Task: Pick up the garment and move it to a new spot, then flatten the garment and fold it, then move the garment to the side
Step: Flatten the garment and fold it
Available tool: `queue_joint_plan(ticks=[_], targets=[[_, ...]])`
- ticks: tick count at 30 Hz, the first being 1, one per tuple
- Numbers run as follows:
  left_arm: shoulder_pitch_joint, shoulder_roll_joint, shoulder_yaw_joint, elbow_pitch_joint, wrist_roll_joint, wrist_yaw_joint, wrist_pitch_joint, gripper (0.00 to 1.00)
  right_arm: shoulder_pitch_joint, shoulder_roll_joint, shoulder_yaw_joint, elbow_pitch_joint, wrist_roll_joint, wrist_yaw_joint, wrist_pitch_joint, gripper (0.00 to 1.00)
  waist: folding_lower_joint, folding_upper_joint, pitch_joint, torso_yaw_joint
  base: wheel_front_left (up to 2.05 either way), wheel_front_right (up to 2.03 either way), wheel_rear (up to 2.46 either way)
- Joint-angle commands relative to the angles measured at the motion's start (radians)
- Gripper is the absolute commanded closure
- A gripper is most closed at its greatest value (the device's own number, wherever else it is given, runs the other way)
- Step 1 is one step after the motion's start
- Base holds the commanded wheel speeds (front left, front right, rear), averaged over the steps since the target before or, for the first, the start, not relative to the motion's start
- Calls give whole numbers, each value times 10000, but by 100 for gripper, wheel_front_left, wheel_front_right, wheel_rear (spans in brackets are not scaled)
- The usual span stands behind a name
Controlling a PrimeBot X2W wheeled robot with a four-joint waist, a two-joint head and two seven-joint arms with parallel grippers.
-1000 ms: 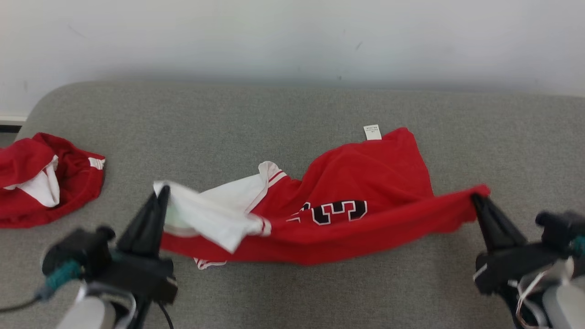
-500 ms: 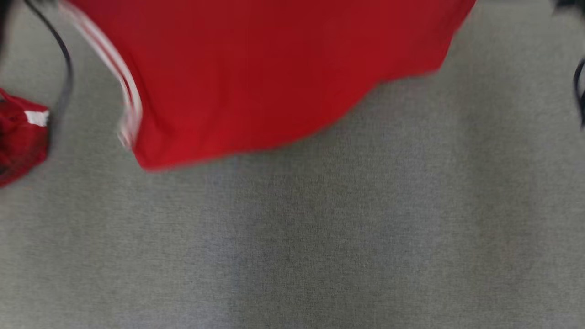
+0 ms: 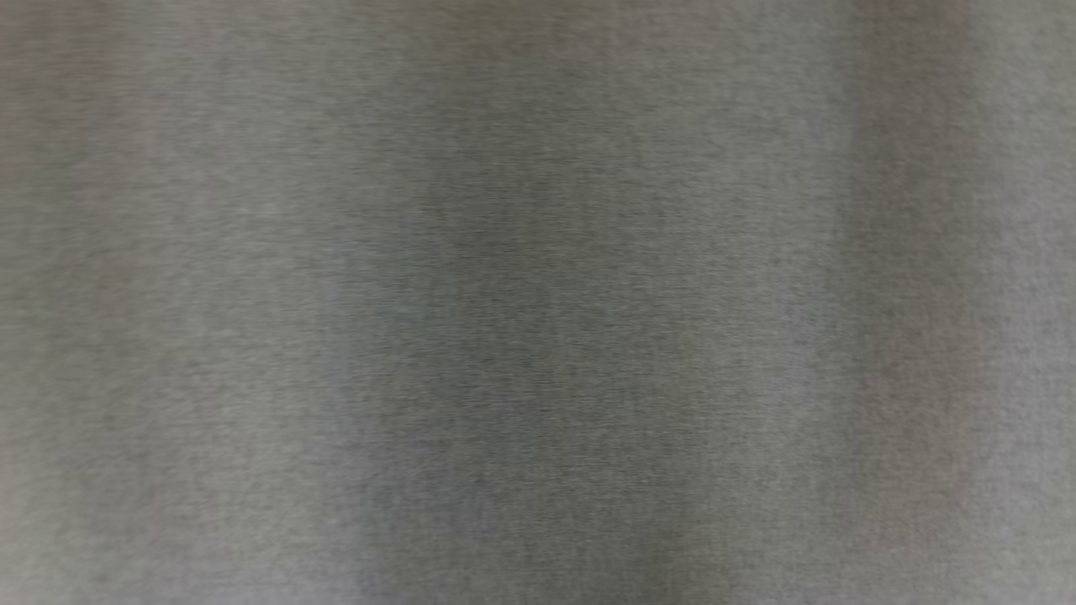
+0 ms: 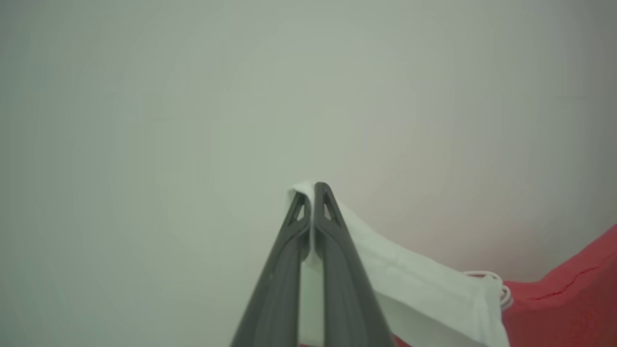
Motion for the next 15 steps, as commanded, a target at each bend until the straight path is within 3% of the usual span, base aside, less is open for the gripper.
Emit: queue_joint_plan(ticks=[1, 9, 15], targets=[[-736, -243, -245, 617, -207, 26, -356, 100, -661, 30, -135, 627, -274, -22, -392, 100, -4, -4, 474, -587, 0, 0, 0], [-1266, -485, -1176, 1465, -649, 26, -890, 100, -948, 85, 84, 1529, -355, -22, -894, 100, -4, -4, 576, -653, 0, 0, 0], [-450, -259, -1918, 1543, -1305, 26, -1384, 100, -325, -40, 788, 1458, 13, -22, -1097, 100, -4, -4, 307, -568, 0, 0, 0]])
